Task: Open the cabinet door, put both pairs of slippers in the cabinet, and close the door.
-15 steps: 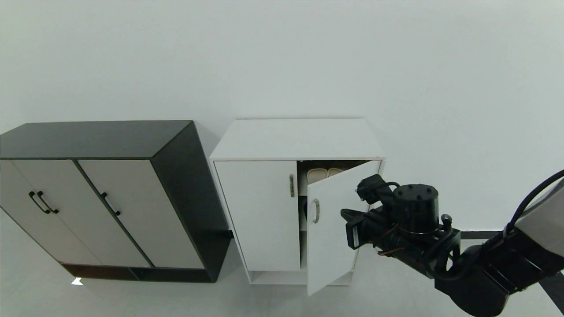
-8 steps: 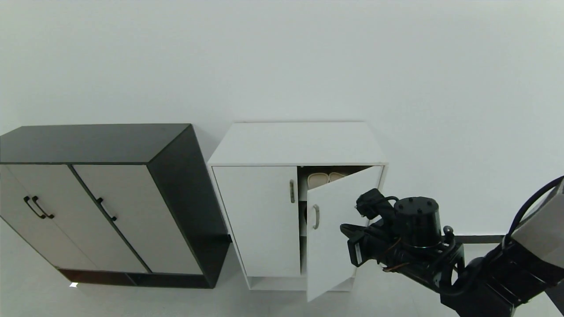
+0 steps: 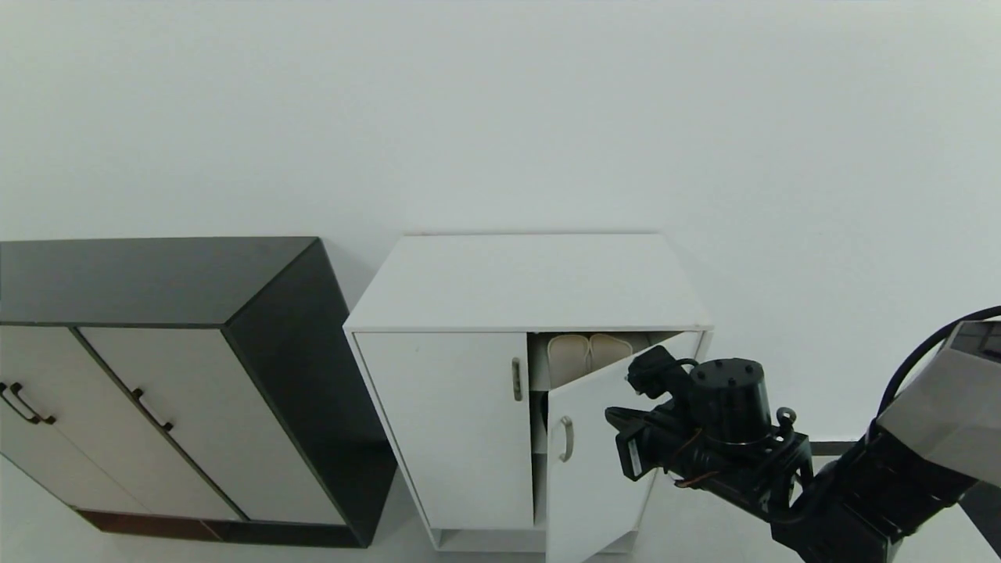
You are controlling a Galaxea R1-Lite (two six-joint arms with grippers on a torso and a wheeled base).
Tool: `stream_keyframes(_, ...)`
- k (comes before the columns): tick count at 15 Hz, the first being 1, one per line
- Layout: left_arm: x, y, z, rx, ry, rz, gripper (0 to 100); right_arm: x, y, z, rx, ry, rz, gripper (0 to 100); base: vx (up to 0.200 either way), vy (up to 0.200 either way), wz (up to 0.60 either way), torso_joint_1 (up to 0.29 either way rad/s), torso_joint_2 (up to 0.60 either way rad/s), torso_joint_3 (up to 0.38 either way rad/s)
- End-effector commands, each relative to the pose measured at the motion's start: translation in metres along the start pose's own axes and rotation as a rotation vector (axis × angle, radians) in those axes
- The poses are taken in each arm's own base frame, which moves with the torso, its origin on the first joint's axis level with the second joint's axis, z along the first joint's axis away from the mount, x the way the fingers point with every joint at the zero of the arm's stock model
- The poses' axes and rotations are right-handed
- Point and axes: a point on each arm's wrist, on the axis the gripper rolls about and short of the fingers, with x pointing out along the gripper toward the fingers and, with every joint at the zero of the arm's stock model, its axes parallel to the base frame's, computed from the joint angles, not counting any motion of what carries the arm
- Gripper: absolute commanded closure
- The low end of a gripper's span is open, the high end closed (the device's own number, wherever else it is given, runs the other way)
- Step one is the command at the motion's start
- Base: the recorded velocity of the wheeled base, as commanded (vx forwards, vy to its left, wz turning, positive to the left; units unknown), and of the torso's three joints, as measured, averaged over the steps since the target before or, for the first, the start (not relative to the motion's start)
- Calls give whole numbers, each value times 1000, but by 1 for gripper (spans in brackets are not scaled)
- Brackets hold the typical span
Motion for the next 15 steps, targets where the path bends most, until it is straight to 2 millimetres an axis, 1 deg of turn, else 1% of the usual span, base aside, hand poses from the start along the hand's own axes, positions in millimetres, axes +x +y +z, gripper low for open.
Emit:
stream_keyframes(1, 0, 0, 0, -2, 1, 0, 100, 4, 0, -6, -3, 18, 0, 100, 0, 0, 0, 0, 0, 0)
stream_keyframes(4, 0, 0, 0, -2, 1, 0, 100, 7, -2, -8, -1, 18, -5, 100, 0, 0, 0, 0, 0, 0)
stream_keyframes(7, 0, 0, 0, 0, 1, 0, 100, 15, -7, -10, 4, 22, -18, 100, 0, 0, 0, 0, 0, 0)
stream_keyframes(10, 0, 0, 0, -2, 1, 0, 100, 28, -9, -13, 12, 21, -30, 100, 0, 0, 0, 0, 0, 0)
stream_keyframes(15, 0, 0, 0, 0, 1, 0, 100, 49, -23, -21, 29, 29, -64, 100, 0, 0, 0, 0, 0, 0)
